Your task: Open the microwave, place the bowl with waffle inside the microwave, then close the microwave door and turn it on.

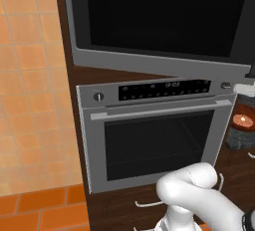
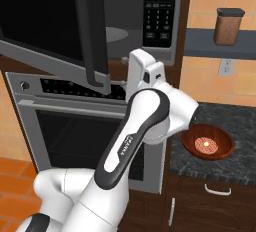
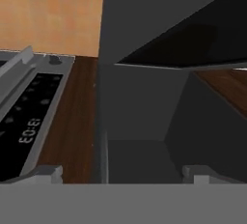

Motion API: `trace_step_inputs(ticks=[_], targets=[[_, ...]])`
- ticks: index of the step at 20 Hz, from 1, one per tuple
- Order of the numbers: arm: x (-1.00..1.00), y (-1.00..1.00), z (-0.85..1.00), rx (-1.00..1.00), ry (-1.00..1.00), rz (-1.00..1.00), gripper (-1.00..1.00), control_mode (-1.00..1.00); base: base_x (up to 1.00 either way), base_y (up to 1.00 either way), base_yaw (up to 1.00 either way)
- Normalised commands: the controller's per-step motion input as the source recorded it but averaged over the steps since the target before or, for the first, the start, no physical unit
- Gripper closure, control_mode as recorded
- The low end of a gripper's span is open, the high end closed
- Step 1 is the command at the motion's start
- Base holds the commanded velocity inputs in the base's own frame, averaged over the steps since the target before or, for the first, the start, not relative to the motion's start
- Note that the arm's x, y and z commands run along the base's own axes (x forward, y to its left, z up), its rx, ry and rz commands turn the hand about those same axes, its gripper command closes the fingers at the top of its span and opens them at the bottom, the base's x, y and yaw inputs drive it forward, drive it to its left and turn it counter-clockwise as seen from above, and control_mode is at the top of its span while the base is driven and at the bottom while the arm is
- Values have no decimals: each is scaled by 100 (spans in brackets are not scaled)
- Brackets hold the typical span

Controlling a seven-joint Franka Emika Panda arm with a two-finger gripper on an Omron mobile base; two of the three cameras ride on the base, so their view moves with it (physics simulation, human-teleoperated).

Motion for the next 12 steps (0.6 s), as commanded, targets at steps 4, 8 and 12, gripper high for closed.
trace_step_inputs(ticks=[4,8,12], targets=[[-37,51,18,-2,-5,18,-100,-100,0,0,0],[-83,54,33,-2,-4,27,-100,-100,0,0,0],[-100,63,33,-18,-19,28,-100,-100,0,0,0]])
